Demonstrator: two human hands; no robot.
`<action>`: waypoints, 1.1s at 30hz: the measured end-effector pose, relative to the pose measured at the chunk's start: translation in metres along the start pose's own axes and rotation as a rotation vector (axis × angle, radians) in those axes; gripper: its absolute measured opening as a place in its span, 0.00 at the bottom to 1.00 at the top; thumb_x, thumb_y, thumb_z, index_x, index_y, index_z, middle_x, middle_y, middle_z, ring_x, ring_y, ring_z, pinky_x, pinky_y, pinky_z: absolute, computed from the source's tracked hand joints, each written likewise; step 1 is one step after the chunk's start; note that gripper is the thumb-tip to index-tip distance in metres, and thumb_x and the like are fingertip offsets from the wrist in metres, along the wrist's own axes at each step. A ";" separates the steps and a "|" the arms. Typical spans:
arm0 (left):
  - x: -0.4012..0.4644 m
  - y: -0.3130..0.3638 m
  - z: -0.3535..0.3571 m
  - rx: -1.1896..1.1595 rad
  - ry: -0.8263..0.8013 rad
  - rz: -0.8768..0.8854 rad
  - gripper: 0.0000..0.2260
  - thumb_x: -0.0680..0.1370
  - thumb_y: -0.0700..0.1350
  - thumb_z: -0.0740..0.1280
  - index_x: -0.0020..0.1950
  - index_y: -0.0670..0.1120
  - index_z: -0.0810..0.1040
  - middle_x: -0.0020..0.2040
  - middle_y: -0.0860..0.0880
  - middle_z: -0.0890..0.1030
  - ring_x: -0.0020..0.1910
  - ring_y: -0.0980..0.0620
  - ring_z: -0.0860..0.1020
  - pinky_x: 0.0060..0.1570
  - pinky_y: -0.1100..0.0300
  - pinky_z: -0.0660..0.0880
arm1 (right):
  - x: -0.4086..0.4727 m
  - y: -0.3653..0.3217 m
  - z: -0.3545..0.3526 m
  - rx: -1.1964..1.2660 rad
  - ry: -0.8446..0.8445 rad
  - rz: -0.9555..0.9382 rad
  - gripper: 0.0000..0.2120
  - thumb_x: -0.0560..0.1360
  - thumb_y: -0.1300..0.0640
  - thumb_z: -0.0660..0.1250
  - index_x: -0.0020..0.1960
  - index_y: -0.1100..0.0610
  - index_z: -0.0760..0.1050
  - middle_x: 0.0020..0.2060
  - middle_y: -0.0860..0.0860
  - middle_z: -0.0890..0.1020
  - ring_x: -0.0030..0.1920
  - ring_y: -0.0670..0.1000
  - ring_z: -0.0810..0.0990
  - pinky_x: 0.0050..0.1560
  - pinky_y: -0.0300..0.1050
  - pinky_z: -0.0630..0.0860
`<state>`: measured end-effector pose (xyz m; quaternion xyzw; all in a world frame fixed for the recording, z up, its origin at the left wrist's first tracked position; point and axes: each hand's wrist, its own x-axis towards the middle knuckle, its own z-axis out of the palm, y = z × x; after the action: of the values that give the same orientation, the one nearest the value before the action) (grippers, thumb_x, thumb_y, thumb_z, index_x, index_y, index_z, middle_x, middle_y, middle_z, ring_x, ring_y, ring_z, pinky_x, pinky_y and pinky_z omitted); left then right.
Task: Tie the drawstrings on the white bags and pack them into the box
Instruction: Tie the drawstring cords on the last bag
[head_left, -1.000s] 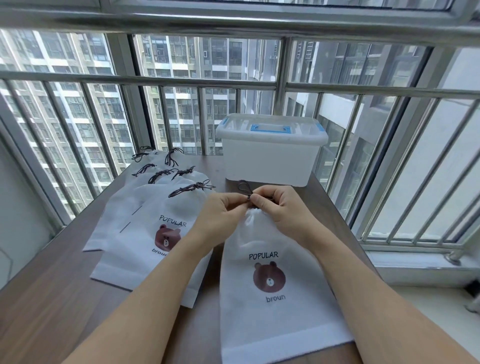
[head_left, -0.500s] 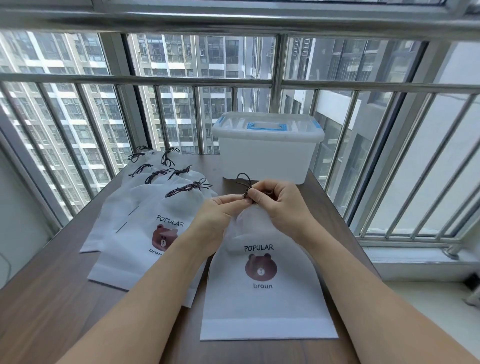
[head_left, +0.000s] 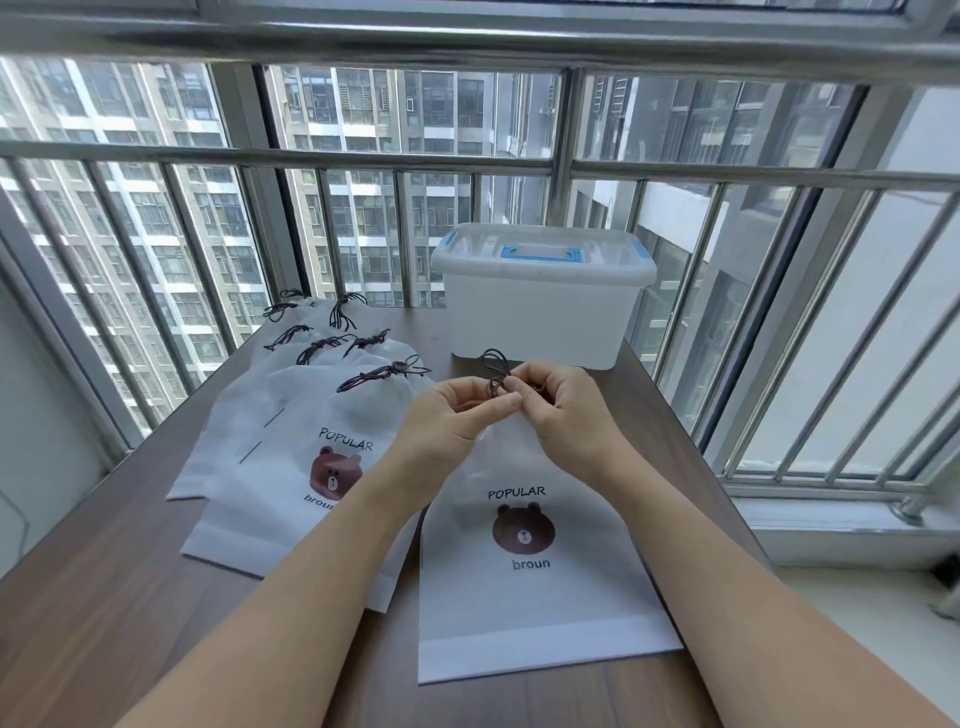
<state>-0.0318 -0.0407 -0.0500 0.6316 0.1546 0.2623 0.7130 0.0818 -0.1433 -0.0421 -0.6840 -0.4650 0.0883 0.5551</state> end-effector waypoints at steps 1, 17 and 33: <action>0.000 0.000 0.001 0.024 0.040 0.021 0.08 0.73 0.45 0.77 0.45 0.41 0.83 0.42 0.43 0.82 0.45 0.50 0.75 0.49 0.59 0.69 | 0.000 0.000 0.000 0.003 0.003 0.002 0.12 0.81 0.59 0.66 0.38 0.51 0.78 0.29 0.45 0.75 0.32 0.46 0.69 0.35 0.41 0.67; 0.000 0.005 -0.005 0.714 0.294 0.386 0.08 0.78 0.40 0.68 0.38 0.44 0.79 0.29 0.55 0.77 0.30 0.59 0.73 0.32 0.70 0.67 | 0.002 0.001 -0.011 0.029 -0.074 0.031 0.15 0.82 0.59 0.64 0.37 0.51 0.76 0.28 0.42 0.71 0.30 0.44 0.65 0.33 0.38 0.63; -0.007 0.003 0.000 0.844 0.231 0.805 0.11 0.69 0.38 0.74 0.50 0.46 0.86 0.41 0.52 0.82 0.38 0.58 0.78 0.41 0.63 0.77 | 0.002 0.000 -0.003 0.171 -0.137 0.011 0.13 0.81 0.66 0.64 0.42 0.55 0.83 0.35 0.44 0.84 0.39 0.42 0.81 0.44 0.36 0.74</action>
<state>-0.0375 -0.0446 -0.0480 0.8369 0.0703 0.4948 0.2231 0.0848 -0.1444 -0.0402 -0.6291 -0.4890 0.1771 0.5777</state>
